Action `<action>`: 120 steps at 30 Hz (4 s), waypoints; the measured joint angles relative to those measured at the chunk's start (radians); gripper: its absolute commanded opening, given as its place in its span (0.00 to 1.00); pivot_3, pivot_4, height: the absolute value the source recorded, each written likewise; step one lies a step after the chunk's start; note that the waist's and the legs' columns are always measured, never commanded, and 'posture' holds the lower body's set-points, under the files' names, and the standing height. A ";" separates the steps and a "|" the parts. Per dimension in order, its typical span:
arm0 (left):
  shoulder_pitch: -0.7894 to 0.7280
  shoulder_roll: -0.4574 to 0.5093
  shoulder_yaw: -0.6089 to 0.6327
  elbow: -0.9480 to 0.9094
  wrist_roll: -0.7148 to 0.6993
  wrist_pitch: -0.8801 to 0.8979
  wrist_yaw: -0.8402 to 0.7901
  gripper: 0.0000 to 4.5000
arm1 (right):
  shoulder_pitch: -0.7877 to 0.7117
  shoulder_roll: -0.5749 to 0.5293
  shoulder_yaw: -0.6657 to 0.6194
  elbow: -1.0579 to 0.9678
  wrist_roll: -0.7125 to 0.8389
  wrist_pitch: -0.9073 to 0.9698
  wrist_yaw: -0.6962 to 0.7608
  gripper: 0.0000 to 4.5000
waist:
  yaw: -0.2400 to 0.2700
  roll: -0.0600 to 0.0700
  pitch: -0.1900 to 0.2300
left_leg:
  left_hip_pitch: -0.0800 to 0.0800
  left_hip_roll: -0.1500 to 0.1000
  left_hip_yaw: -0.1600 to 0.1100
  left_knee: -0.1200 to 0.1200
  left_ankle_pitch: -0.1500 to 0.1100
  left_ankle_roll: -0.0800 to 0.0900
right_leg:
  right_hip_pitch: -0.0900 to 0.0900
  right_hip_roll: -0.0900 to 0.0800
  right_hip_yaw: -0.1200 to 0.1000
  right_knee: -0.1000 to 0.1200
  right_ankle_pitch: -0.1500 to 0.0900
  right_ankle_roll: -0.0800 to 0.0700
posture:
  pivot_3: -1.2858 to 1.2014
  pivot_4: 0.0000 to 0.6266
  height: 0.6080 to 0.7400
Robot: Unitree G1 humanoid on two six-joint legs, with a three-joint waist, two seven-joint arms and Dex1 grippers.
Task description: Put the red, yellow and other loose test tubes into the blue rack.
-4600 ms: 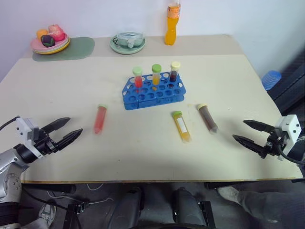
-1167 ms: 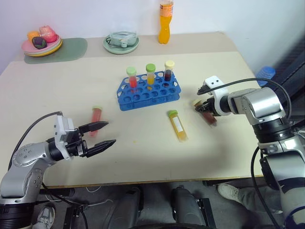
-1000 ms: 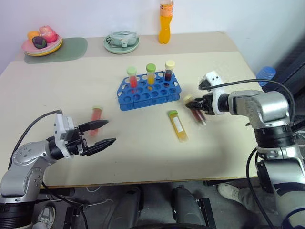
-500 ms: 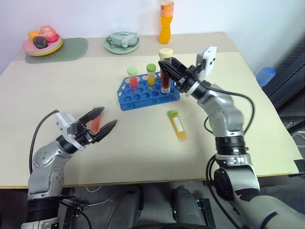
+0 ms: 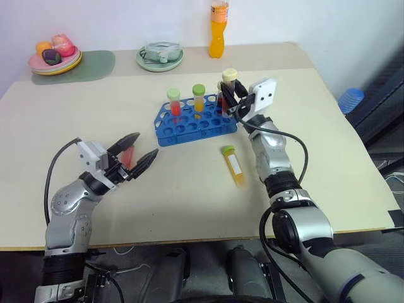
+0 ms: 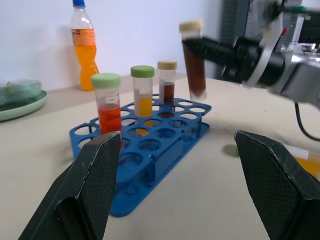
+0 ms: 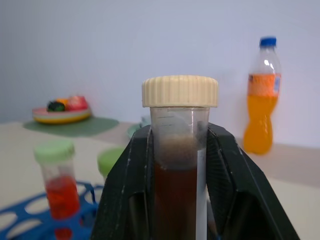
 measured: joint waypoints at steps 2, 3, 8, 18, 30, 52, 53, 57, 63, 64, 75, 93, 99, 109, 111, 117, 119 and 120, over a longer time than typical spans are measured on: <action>0.000 0.000 -0.008 -0.029 0.000 0.021 0.014 0.83 | -0.005 0.002 -0.001 0.050 -0.005 -0.032 -0.003 0.18 | -0.001 0.000 0.000 | 0.000 0.000 0.000 0.000 0.000 0.000 | 0.000 0.001 0.001 0.000 0.000 0.000 | 0.52 0.24 1.00; 0.000 0.001 -0.010 -0.045 0.000 0.033 0.025 0.83 | -0.011 0.003 -0.002 0.066 -0.008 -0.042 -0.004 0.18 | -0.002 0.000 0.000 | 0.000 0.000 0.000 0.000 0.000 -0.001 | 0.000 0.001 0.001 0.001 0.000 0.000 | 0.52 0.24 1.00; 0.000 0.011 -0.017 -0.135 -0.001 0.094 0.079 0.83 | -0.022 0.008 -0.002 0.116 -0.018 -0.095 -0.010 0.18 | -0.002 0.000 0.000 | 0.001 0.001 0.000 0.000 0.001 -0.002 | 0.000 0.002 0.002 0.001 0.000 0.000 | 0.52 0.24 1.00; -0.045 0.021 -0.035 -0.201 -0.010 0.197 0.150 0.83 | -0.064 0.033 -0.012 0.226 -0.032 -0.174 -0.075 0.18 | -0.002 0.000 0.000 | 0.005 0.001 0.002 -0.001 0.001 -0.002 | 0.001 0.003 0.005 0.003 0.000 0.000 | 0.52 0.24 1.00; -0.039 0.030 -0.033 -0.201 -0.031 0.215 0.146 0.83 | -0.059 0.061 -0.036 0.289 -0.026 -0.216 -0.053 0.18 | -0.004 0.000 0.000 | 0.009 0.003 0.008 -0.005 0.001 -0.002 | 0.000 0.004 0.013 0.004 0.000 0.000 | 0.52 0.24 1.00; 0.019 0.020 -0.021 -0.053 -0.030 0.068 0.016 0.83 | 0.160 -0.105 0.083 -0.137 -0.172 -0.172 -0.022 0.92 | -0.015 0.000 0.000 | 0.011 0.005 0.009 -0.008 0.000 -0.001 | 0.000 0.006 0.015 0.004 0.000 0.000 | 0.52 0.24 1.00; 0.019 0.018 -0.022 -0.033 -0.030 0.054 0.002 0.83 | 0.203 -0.132 0.088 -0.234 -0.177 -0.106 -0.019 0.92 | -0.010 0.000 0.000 | 0.011 0.005 0.009 -0.008 -0.001 0.002 | 0.000 0.006 0.015 0.004 0.000 0.000 | 0.52 0.24 1.00; 0.017 0.016 -0.016 0.034 -0.029 0.007 -0.043 0.83 | 0.369 -0.246 0.105 -0.653 -0.088 0.335 0.069 0.92 | 0.005 0.000 0.000 | 0.011 0.005 0.009 -0.007 -0.001 0.002 | -0.001 0.006 0.016 0.004 0.000 -0.001 | 0.52 0.24 1.00; 0.003 0.017 -0.017 0.077 -0.028 -0.025 -0.090 0.83 | 0.424 -0.384 0.111 -1.092 0.079 0.996 0.109 0.92 | 0.005 0.000 0.000 | 0.011 0.006 0.010 -0.008 -0.002 0.003 | 0.000 0.006 0.015 0.003 0.000 -0.001 | 0.52 0.24 1.00; -0.003 0.019 -0.016 0.081 -0.028 -0.028 -0.096 0.83 | 0.416 -0.412 0.118 -1.139 0.114 1.133 0.111 0.92 | 0.007 0.000 0.000 | 0.010 0.006 0.009 -0.008 -0.002 0.003 | 0.000 0.005 0.015 0.003 0.000 -0.001 | 0.52 0.24 1.00; -0.019 0.032 -0.013 0.118 -0.028 -0.035 -0.152 0.83 | 0.212 -0.290 0.080 -1.220 0.235 1.990 -0.051 0.92 | 0.015 -0.001 0.000 | 0.008 0.005 0.010 -0.008 -0.003 0.004 | 0.000 0.005 0.014 -0.002 0.001 -0.002 | 0.52 0.24 1.00; 0.023 0.133 -0.046 0.053 -0.069 0.018 -0.321 0.83 | 0.176 -0.204 0.119 -1.032 0.167 1.980 -0.175 0.92 | 0.021 0.000 0.000 | 0.008 0.008 0.011 -0.008 -0.002 0.004 | -0.001 0.007 0.015 -0.002 0.002 -0.004 | 0.52 0.24 1.00; 0.019 0.174 -0.044 0.046 -0.095 0.058 -0.380 0.83 | 0.120 -0.206 0.127 -0.963 0.162 1.997 -0.184 0.92 | 0.021 0.000 0.000 | 0.008 0.010 0.011 -0.008 -0.002 0.004 | -0.001 0.009 0.014 -0.003 0.003 -0.006 | 0.52 0.24 1.00; 0.016 0.166 -0.045 0.082 -0.093 0.038 -0.419 0.83 | 0.126 -0.264 0.255 -1.001 0.151 1.974 -0.186 0.92 | 0.026 0.000 0.000 | 0.008 0.010 0.011 -0.008 -0.002 0.004 | -0.001 0.009 0.014 -0.005 0.003 -0.006 | 0.52 0.24 1.00; 0.021 0.165 -0.045 0.096 -0.093 0.031 -0.430 0.83 | 0.135 -0.285 0.279 -1.015 0.151 1.963 -0.177 0.92 | 0.027 -0.001 0.000 | 0.008 0.010 0.011 -0.008 -0.002 0.004 | 0.000 0.009 0.014 -0.005 0.003 -0.005 | 0.52 0.24 1.00; 0.026 0.165 -0.044 0.112 -0.093 0.012 -0.439 0.83 | 0.153 -0.335 0.338 -1.041 0.147 1.919 -0.157 0.55 | 0.029 -0.001 0.000 | 0.008 0.010 0.011 -0.008 -0.003 0.004 | 0.000 0.009 0.014 -0.007 0.004 -0.005 | 0.52 0.24 1.00; 0.030 0.165 -0.044 0.111 -0.093 0.012 -0.436 0.83 | 0.160 -0.347 0.343 -1.046 0.144 1.906 -0.157 0.32 | 0.029 -0.001 0.000 | 0.008 0.010 0.011 -0.009 -0.003 0.004 | 0.000 0.009 0.014 -0.007 0.004 -0.005 | 0.52 0.24 1.00; 0.030 0.165 -0.044 0.109 -0.093 0.013 -0.433 0.83 | 0.162 -0.348 0.343 -1.047 0.144 1.903 -0.155 0.22 | 0.028 -0.001 0.000 | 0.008 0.010 0.011 -0.009 -0.003 0.004 | 0.000 0.009 0.014 -0.007 0.004 -0.005 | 0.52 0.24 1.00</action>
